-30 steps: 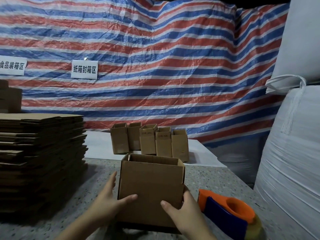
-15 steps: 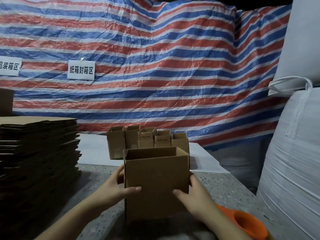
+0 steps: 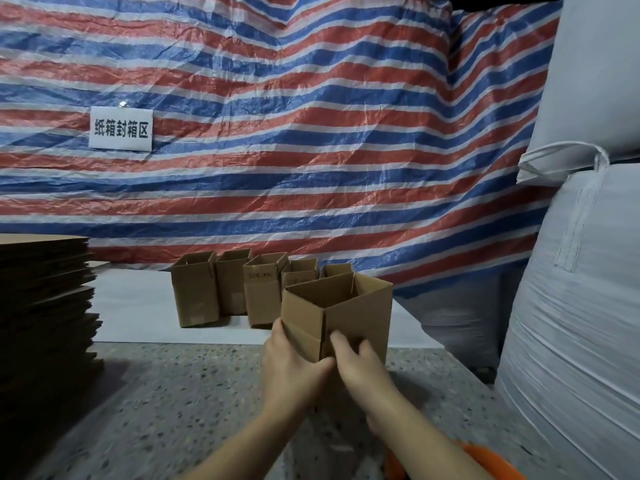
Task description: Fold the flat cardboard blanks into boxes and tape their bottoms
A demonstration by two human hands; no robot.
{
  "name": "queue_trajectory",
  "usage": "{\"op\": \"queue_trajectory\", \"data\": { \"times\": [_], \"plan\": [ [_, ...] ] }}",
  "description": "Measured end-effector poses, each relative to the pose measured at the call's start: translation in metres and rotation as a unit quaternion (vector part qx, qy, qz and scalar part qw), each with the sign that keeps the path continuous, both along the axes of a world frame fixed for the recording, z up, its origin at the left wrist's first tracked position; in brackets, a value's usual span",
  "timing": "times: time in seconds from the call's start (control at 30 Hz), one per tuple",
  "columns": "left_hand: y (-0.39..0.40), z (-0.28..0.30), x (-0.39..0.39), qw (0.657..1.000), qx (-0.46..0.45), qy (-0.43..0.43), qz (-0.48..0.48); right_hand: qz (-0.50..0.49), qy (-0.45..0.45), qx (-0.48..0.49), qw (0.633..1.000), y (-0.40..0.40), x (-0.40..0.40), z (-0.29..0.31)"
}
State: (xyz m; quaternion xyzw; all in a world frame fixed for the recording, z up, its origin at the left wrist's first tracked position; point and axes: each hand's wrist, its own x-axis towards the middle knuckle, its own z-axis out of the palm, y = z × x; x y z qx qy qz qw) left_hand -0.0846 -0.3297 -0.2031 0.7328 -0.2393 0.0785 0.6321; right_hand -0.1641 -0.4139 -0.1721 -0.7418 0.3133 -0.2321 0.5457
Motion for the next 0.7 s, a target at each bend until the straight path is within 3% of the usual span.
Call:
{"op": "queue_trajectory", "data": {
  "times": [0.27, 0.5, 0.7],
  "plan": [
    [-0.069, -0.002, 0.008, 0.993, 0.07, -0.02, -0.098, -0.045, -0.004, -0.002, 0.999, -0.075, 0.011, 0.008],
    [-0.115, -0.009, 0.022, 0.978, 0.06, 0.01, -0.199, 0.01, 0.005, 0.077, 0.997, -0.159, 0.027, -0.002],
    [-0.159, -0.014, 0.041, 0.961, 0.058, 0.03, -0.268, 0.001, -0.03, 0.074, 0.997, -0.211, 0.036, -0.012]
  ]
}}
